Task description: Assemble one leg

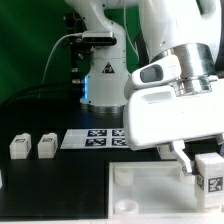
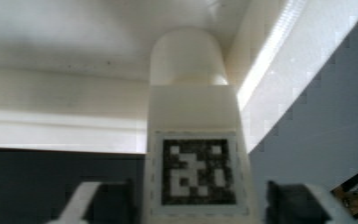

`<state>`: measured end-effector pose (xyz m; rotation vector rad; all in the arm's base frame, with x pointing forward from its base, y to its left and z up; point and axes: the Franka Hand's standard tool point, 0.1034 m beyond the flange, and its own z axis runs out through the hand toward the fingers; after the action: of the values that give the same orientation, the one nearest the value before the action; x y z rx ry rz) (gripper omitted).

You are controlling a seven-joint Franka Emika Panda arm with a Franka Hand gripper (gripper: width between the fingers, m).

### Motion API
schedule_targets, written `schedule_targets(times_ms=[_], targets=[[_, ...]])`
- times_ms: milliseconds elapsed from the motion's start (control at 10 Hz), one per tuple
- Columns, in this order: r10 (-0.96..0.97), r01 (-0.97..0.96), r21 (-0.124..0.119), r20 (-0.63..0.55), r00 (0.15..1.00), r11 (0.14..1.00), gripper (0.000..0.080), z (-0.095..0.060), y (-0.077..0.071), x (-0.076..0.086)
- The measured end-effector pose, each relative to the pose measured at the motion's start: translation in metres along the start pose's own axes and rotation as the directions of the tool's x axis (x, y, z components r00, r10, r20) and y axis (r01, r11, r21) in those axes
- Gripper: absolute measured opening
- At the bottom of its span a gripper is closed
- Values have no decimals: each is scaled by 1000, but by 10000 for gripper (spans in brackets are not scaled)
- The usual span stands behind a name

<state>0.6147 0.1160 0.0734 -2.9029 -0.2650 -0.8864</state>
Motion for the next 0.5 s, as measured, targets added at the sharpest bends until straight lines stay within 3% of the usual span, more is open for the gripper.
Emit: schedule_targets(times_ms=[100, 200, 300, 500], targets=[[0, 0, 0, 0, 1000, 1000, 470, 0, 0, 0], [0, 0, 0, 0, 1000, 1000, 470, 0, 0, 0], [0, 0, 0, 0, 1000, 1000, 613, 0, 0, 0], [0, 0, 0, 0, 1000, 1000, 642, 0, 0, 0]])
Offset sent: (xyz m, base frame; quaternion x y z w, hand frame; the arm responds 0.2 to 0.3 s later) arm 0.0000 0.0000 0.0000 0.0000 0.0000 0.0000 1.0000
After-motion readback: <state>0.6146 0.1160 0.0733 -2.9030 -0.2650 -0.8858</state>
